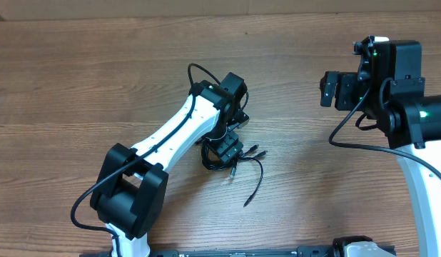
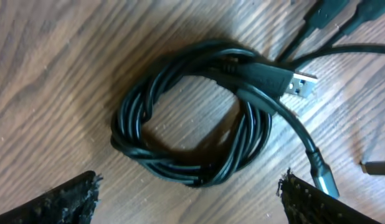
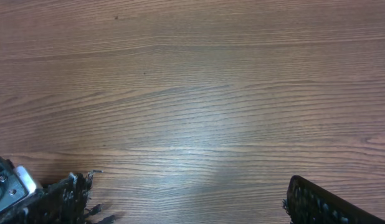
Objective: Untangle cables
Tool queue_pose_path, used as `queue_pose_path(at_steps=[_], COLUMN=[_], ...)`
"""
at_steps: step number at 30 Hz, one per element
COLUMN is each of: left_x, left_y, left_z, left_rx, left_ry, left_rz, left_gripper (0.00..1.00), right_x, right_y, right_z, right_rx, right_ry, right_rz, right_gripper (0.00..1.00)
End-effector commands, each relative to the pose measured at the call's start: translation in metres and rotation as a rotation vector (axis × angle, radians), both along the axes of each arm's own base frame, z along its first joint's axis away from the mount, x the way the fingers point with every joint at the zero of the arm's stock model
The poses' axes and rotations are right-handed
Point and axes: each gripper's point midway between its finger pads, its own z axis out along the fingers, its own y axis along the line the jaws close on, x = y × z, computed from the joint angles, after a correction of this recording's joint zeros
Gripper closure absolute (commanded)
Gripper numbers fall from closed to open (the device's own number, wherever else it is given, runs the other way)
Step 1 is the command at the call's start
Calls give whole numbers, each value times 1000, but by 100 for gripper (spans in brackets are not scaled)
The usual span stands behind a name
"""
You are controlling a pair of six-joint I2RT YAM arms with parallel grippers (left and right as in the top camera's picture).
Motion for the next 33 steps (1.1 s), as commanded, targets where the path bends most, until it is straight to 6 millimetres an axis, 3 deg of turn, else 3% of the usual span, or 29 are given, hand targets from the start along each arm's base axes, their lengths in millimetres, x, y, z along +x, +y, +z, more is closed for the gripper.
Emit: queue_pose_path(at_steps=[1,4,9,14,19,22,25,29,33], left_x=[7,30,96,170,211,210,195,167,140], left_y=[-5,-13,-25,-35,-46,-31,-14,-1,13], left_z=[-2,2,30,94,154,160,165,184,188], left_rx=[-23,-48,-58,-63,-102,-76,-94,-234,-282], left_ry=[-22,-119,-414,-798,-1069,-1061,-996,-942,-976], left_rz=[-16,-15,17,56,59,83,123,157,157], left_gripper=[4,0,0,0,0,1,1,3,3], right_x=[2,3,3,3,3,2,3,4,4], right_y=[2,3,3,3,3,2,1,0,0], right_z=[13,13,13,13,13,12,13,12,10], right_rx=[0,6,6,5,4,-1,-3,-7,-8], right_ry=[-36,-41,-41,-41,-37,-33,-38,-36,-28], right_rz=[8,11,12,11,12,8,6,2,2], right_gripper=[0,0,0,0,0,0,0,0,0])
